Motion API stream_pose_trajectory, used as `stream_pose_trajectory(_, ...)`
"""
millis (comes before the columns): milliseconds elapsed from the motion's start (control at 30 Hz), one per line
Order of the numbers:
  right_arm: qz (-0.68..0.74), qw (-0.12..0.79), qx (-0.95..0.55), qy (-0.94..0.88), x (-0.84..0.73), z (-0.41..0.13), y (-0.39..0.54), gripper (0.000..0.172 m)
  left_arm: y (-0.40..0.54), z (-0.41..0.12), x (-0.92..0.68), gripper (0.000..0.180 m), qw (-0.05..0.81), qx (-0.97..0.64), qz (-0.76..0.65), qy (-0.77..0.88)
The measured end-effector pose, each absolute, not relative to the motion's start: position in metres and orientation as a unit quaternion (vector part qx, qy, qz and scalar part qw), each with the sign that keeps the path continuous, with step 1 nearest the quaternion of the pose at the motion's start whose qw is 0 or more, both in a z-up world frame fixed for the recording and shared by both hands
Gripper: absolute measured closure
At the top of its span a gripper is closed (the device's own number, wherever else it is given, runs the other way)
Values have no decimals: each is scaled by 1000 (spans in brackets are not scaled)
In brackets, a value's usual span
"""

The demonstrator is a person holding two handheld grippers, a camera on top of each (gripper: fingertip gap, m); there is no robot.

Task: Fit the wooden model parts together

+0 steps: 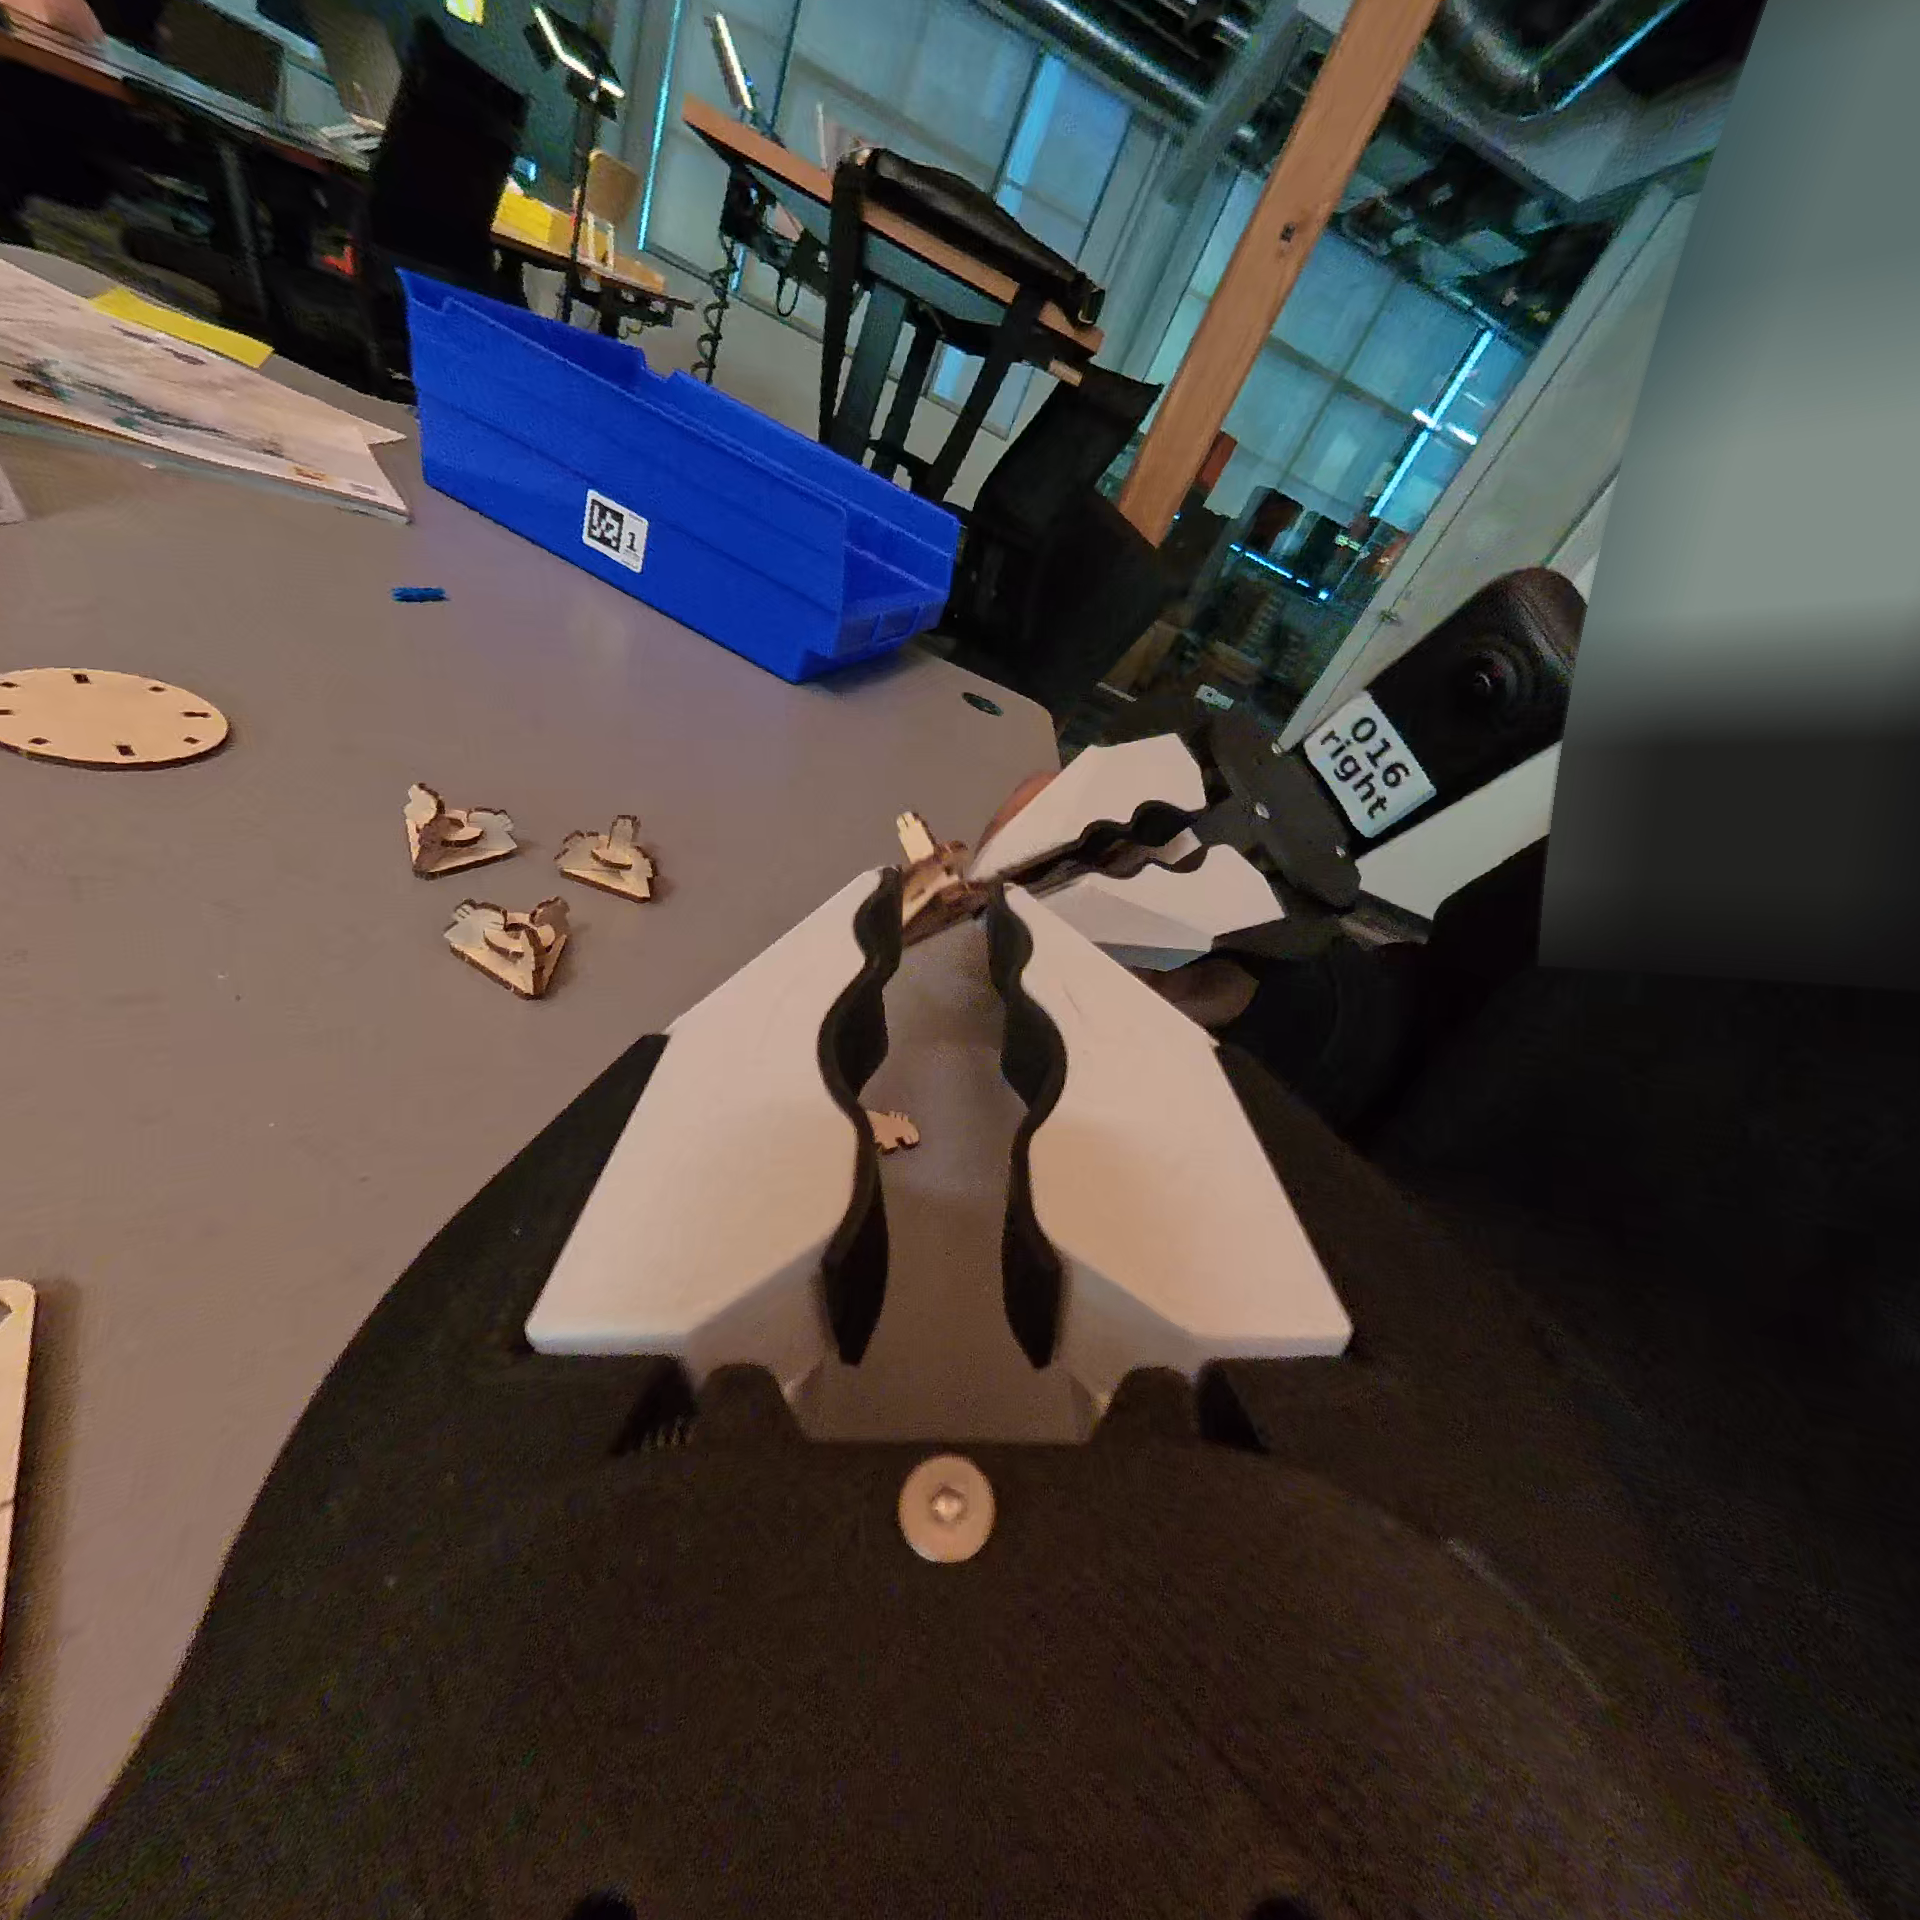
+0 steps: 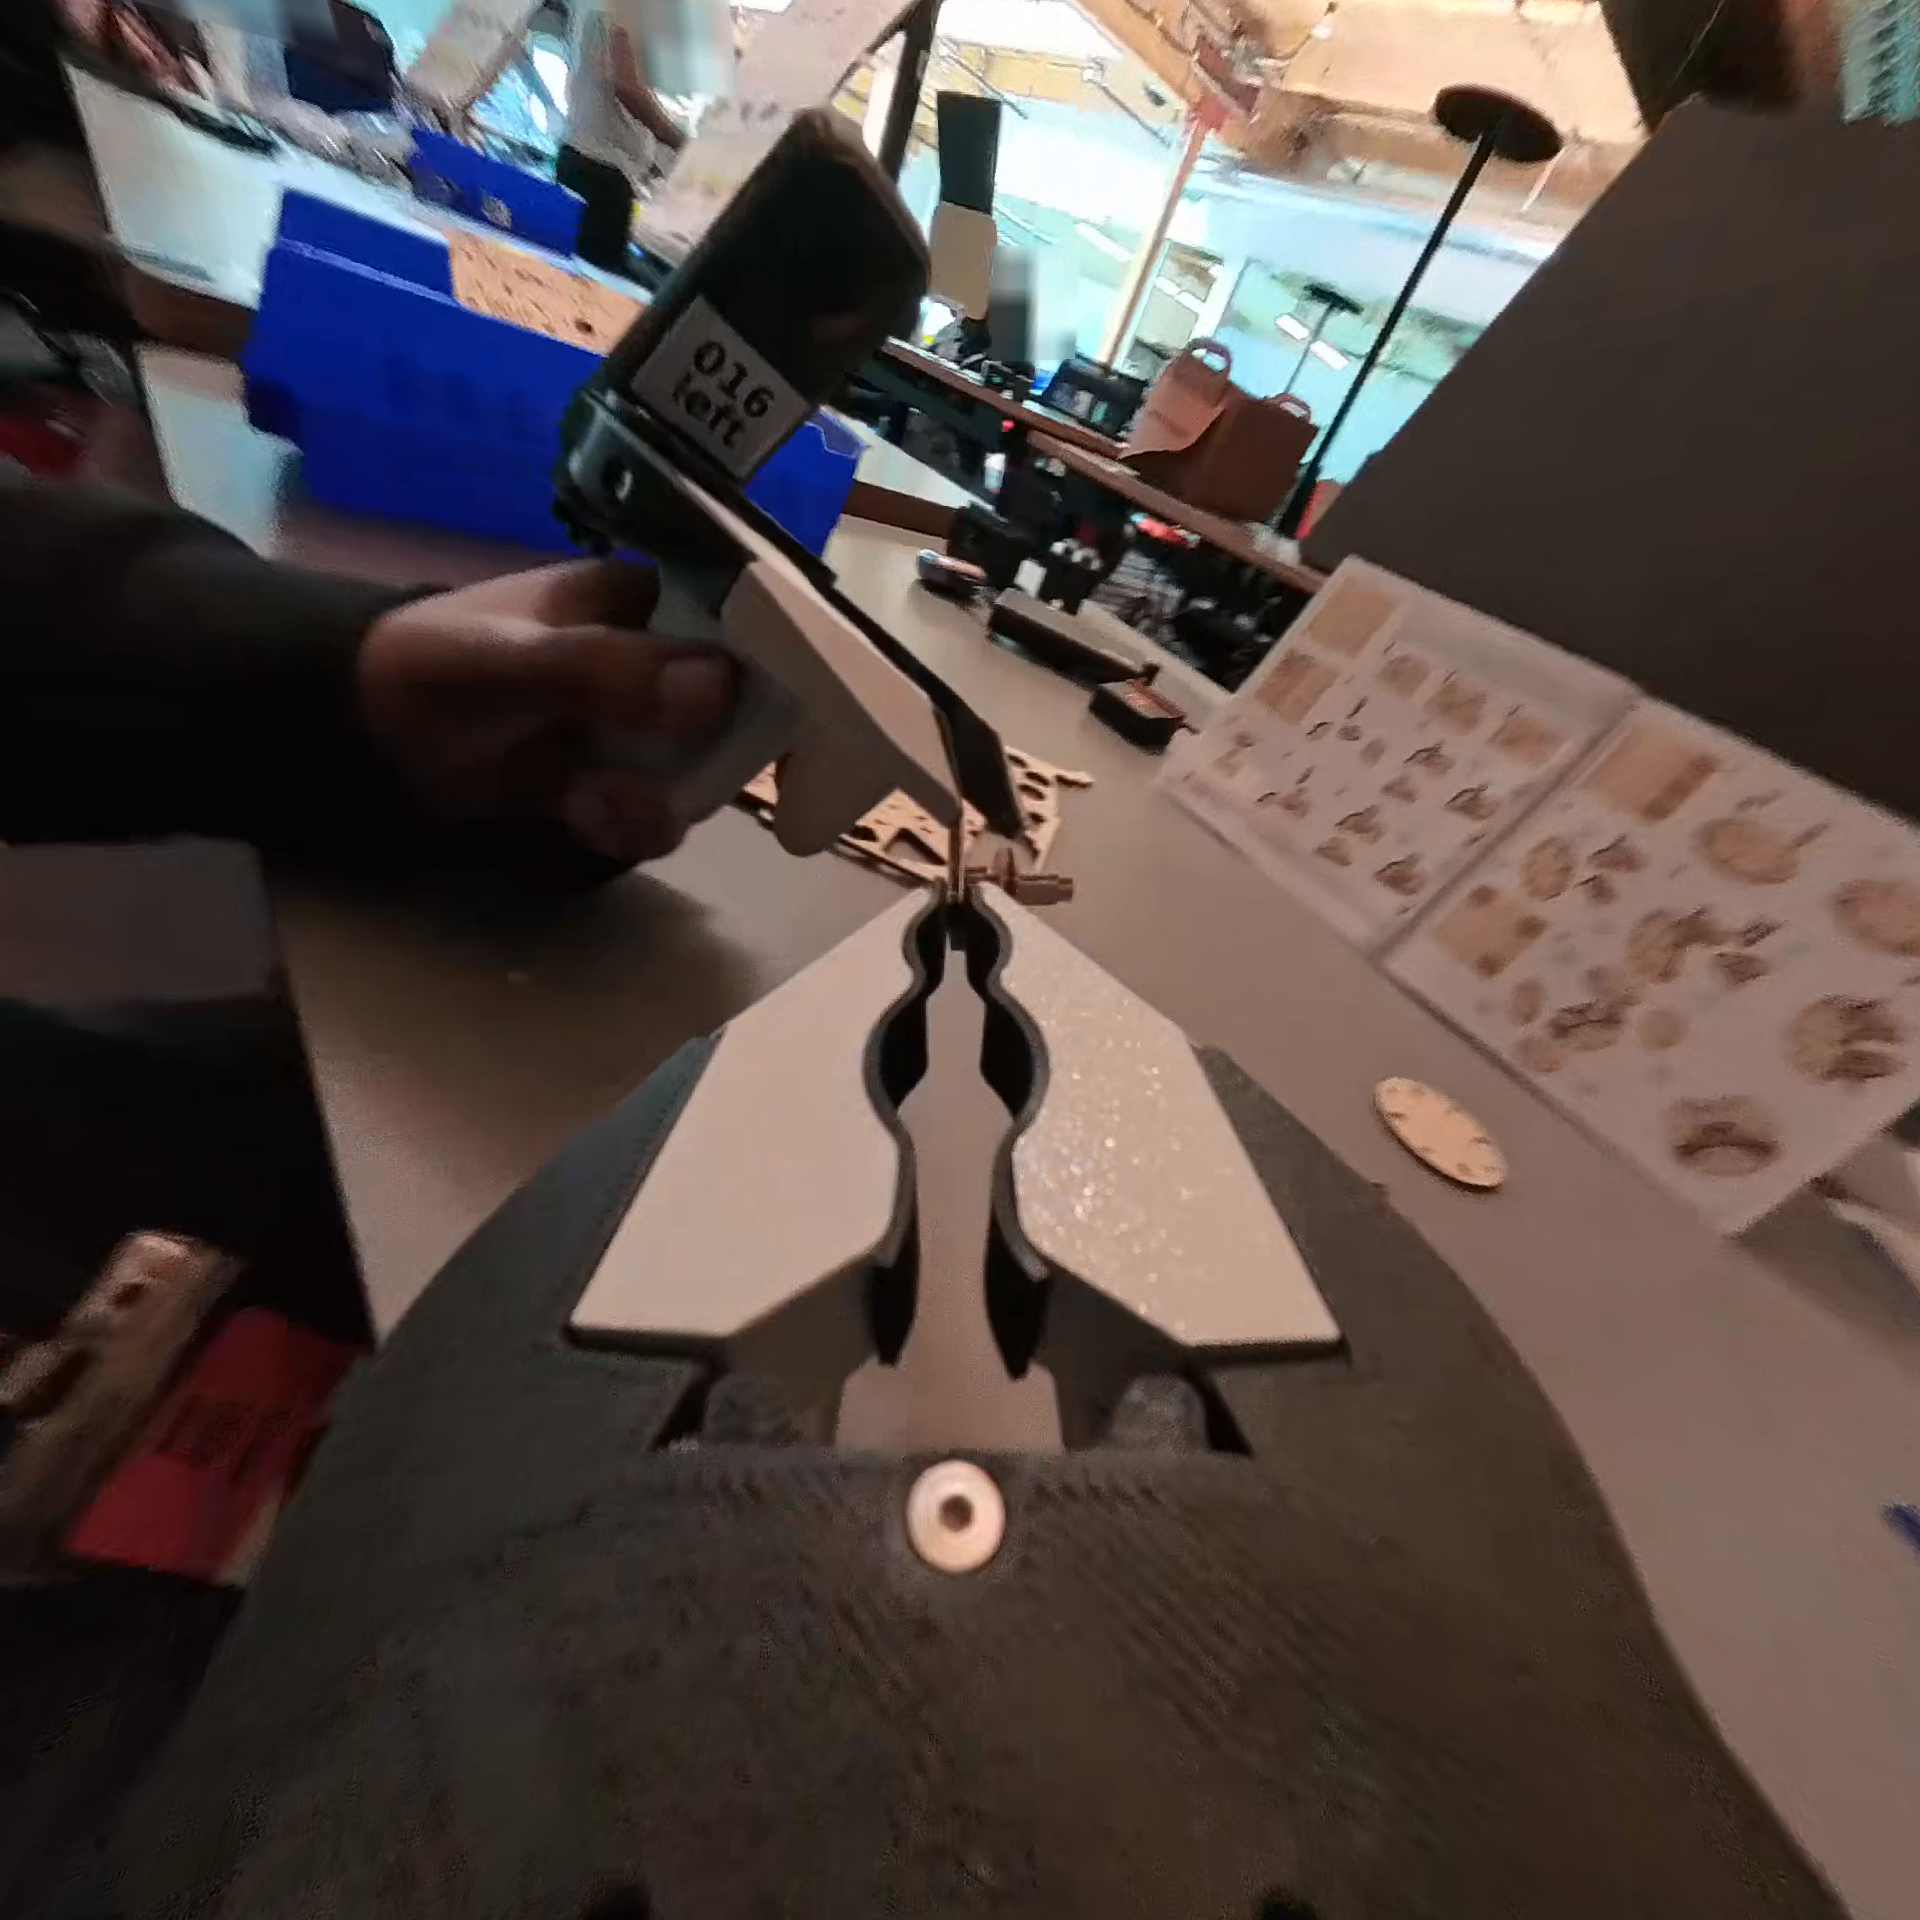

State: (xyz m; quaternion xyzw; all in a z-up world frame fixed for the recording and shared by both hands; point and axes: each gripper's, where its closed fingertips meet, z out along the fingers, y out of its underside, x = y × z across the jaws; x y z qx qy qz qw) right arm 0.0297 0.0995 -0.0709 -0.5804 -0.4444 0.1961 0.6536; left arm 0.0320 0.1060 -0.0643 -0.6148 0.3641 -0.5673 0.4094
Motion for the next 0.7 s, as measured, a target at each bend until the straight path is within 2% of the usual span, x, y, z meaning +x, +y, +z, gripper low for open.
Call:
stream_pose_trajectory(133,103,685,-565,-449,36,-73,108,171,102,-66,32,165,354,-611,-620,342)
stream_pose_trajectory(167,77,691,-559,-451,37,-74,110,171,100,-66,33,162,325,-606,-647,329)
stream_pose_trajectory(233,28,701,-540,-464,37,-74,110,171,101,-70,35,145,265,-606,-690,295)
stream_pose_trajectory(333,-61,725,-494,-477,36,-71,110,170,101,-70,35,142,213,-592,-733,259)
stream_pose_trajectory(433,-167,739,-413,-505,31,-67,104,171,104,-66,31,144,207,-581,-750,239)
stream_pose_trajectory(500,-227,725,-378,-529,27,-72,103,171,100,-67,33,153,192,-580,-753,246)
stream_pose_trajectory(567,-264,713,-354,-545,24,-76,102,171,98,-72,36,165,188,-592,-741,255)
stream_pose_trajectory(700,-308,701,-327,-554,26,-78,104,171,99,-74,37,173,186,-599,-738,251)
